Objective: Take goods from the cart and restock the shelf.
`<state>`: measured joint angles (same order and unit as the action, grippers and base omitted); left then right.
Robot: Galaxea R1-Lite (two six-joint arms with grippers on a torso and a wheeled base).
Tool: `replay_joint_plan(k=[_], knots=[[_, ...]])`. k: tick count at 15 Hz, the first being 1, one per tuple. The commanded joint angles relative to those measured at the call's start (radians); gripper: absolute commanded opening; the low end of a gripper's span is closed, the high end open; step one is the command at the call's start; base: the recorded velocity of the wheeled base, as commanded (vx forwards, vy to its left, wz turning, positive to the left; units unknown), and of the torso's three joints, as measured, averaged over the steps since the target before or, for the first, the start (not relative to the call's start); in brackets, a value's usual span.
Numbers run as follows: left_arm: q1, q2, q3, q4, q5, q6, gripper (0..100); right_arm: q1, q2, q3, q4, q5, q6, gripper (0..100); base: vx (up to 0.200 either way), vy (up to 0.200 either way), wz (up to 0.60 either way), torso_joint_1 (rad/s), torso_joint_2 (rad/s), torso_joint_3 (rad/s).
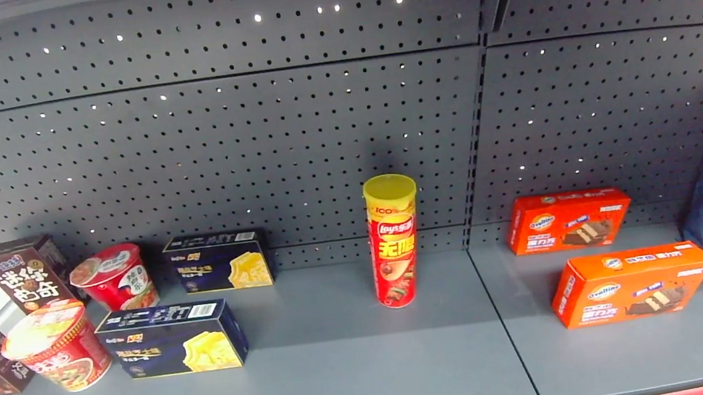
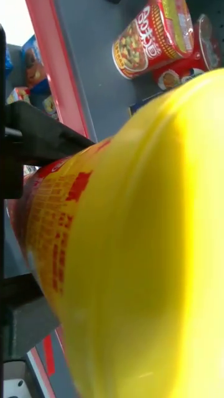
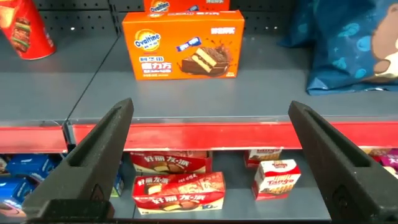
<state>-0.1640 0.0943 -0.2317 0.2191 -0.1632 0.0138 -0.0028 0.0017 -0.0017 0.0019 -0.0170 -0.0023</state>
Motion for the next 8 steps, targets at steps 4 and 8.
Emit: replay_joint_plan(k=[4, 8], knots=[[0.000, 0.004, -0.029, 0.000, 0.019, 0.003, 0, 0.000, 0.000, 0.000, 0.000, 0.002, -0.001, 100, 0.000, 0.000, 0.00, 0.000, 0.00, 0.000], [0.000, 0.004, -0.041, 0.008, 0.189, 0.009, 0, -0.002, 0.064, -0.015, -0.003, 0.012, 0.025, 100, 0.000, 0.000, 0.00, 0.000, 0.00, 0.000]])
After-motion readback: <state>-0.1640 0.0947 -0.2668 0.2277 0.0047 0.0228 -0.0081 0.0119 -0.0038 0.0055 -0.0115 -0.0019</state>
